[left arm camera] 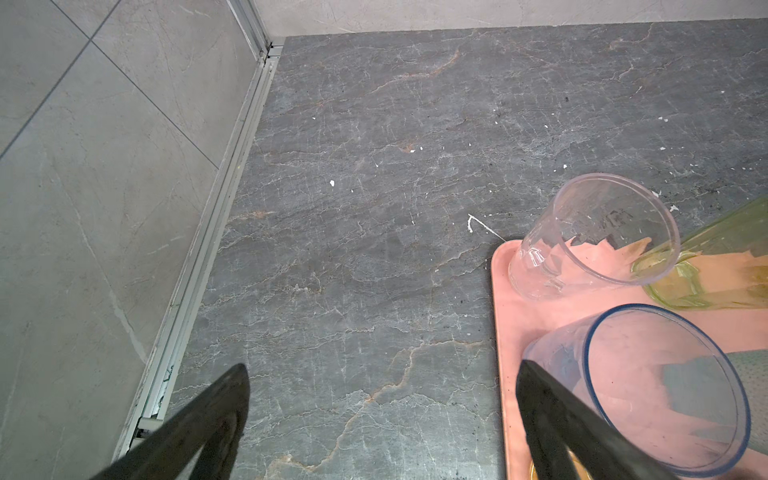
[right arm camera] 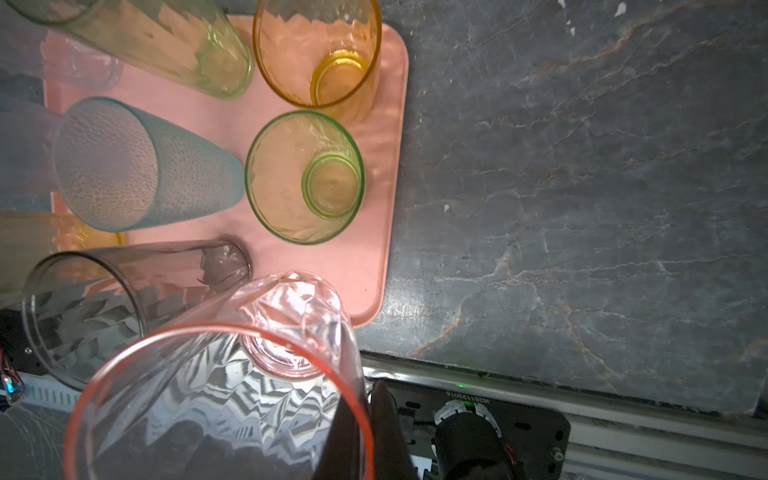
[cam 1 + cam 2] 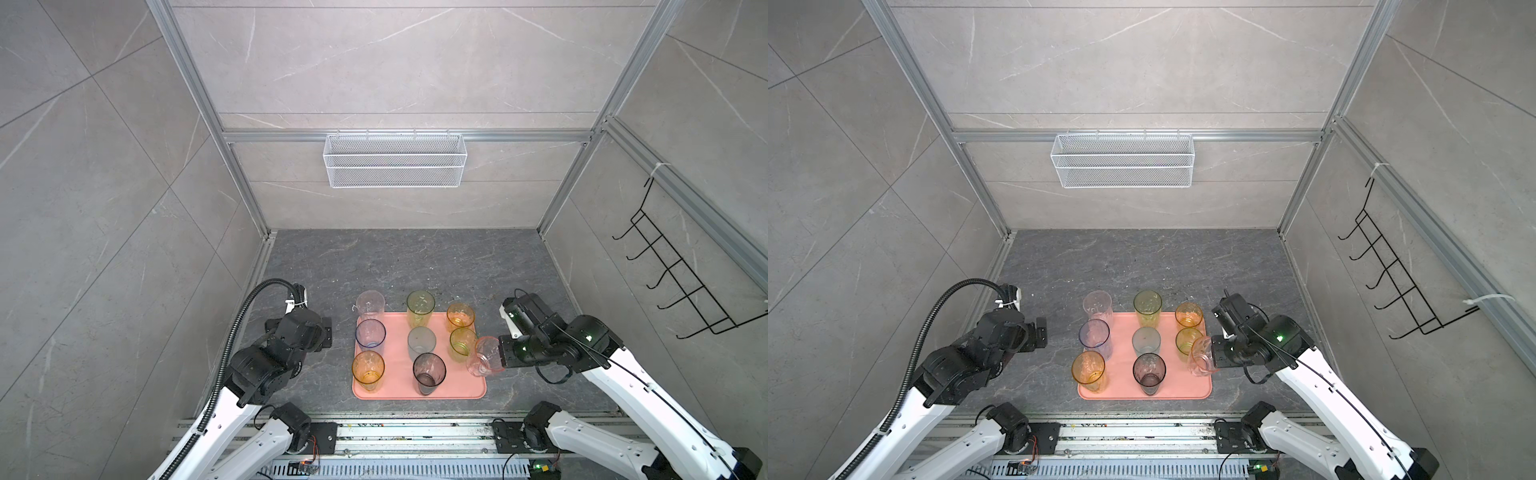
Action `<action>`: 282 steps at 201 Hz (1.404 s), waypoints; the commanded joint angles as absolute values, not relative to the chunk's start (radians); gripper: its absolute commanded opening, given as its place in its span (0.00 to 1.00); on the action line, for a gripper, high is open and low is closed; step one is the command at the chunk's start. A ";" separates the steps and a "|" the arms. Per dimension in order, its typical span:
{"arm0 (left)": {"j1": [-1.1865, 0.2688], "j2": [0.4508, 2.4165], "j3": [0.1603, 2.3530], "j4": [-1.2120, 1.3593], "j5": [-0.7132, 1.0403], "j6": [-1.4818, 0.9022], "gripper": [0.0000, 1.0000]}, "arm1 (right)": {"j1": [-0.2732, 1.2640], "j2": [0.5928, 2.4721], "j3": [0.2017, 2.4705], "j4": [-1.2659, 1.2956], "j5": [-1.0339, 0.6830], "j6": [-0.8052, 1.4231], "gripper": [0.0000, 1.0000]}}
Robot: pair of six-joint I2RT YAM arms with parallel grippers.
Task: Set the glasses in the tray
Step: 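Lift the pink cup with the right gripper and carry it toward the tray's near corner, then lower the pink cup onto the tray's near corner and open the right gripper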
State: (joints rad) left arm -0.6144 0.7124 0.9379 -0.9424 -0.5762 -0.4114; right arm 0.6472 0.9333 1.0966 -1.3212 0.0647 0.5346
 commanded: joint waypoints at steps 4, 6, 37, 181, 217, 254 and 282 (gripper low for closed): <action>-0.610 0.705 0.938 -0.934 -0.609 -0.420 1.00 | 0.732 0.919 1.052 -1.315 0.104 0.646 0.00; -0.610 0.705 0.937 -0.935 -0.609 -0.420 1.00 | 0.739 0.919 1.048 -1.314 0.107 0.650 0.00; -0.610 0.706 0.937 -0.935 -0.612 -0.420 1.00 | 0.857 0.926 1.001 -1.268 0.152 0.741 0.00; -0.610 0.707 0.936 -0.936 -0.606 -0.423 1.00 | 1.021 1.063 0.822 -1.109 0.281 0.865 0.00; -0.609 0.712 0.938 -0.937 -0.609 -0.422 1.00 | 1.022 1.063 0.804 -1.094 0.307 0.875 0.00; -0.609 0.707 0.937 -0.937 -0.615 -0.422 1.00 | 1.020 1.066 0.786 -1.073 0.320 0.886 0.00; -0.611 0.710 0.939 -0.937 -0.614 -0.421 1.00 | 1.016 1.069 0.776 -1.060 0.322 0.893 0.00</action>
State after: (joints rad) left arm -0.6144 0.7120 0.9379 -0.9424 -0.5850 -0.4114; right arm 1.0153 1.0653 0.7956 -1.0794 0.2920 0.8616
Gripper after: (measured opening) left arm 0.997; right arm 0.066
